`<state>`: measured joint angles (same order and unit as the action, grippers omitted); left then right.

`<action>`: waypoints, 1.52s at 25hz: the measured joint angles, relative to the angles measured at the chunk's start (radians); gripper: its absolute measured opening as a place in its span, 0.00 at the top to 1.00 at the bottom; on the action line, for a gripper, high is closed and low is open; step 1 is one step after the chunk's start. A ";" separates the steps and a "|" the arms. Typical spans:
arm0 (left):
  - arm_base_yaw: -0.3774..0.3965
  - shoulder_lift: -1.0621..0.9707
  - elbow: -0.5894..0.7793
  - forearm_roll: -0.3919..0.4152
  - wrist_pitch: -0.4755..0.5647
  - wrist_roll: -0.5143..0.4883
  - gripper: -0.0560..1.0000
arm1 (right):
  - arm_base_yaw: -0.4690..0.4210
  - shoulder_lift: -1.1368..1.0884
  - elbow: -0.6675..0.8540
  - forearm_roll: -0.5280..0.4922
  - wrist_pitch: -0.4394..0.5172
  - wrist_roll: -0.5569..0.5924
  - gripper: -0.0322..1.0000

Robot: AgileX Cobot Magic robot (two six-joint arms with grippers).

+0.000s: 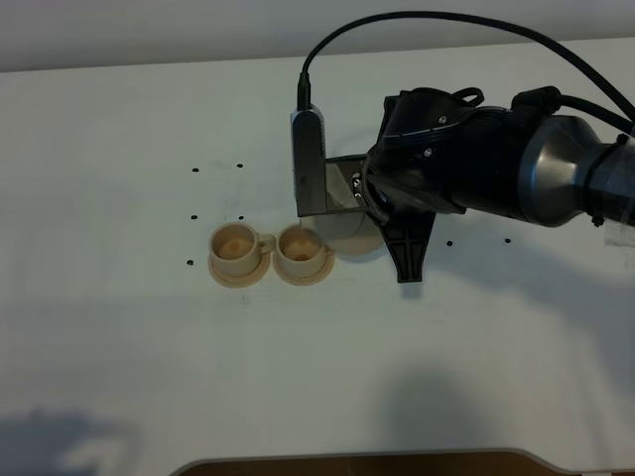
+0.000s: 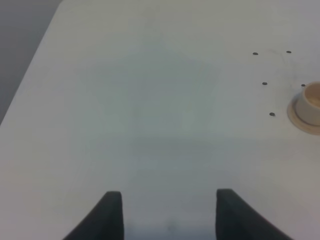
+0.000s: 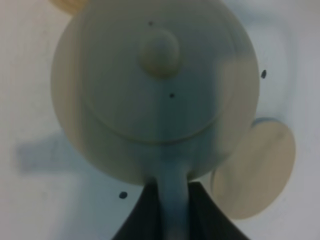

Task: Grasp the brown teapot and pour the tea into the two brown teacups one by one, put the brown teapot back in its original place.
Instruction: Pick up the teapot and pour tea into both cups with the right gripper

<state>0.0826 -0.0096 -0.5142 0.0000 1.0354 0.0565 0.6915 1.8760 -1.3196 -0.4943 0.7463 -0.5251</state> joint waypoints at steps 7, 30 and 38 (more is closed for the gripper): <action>0.000 0.000 0.000 0.000 0.000 0.000 0.52 | 0.005 0.038 -0.007 -0.039 0.036 0.000 0.86; 0.001 0.000 0.000 0.000 0.000 0.000 0.52 | 0.080 0.052 -0.007 -0.198 0.084 0.028 0.86; 0.001 0.000 0.000 0.000 0.000 0.000 0.52 | 0.082 0.052 -0.007 -0.234 0.087 0.034 0.86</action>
<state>0.0836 -0.0096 -0.5142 0.0000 1.0354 0.0565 0.7735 1.9283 -1.3269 -0.7282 0.8330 -0.4913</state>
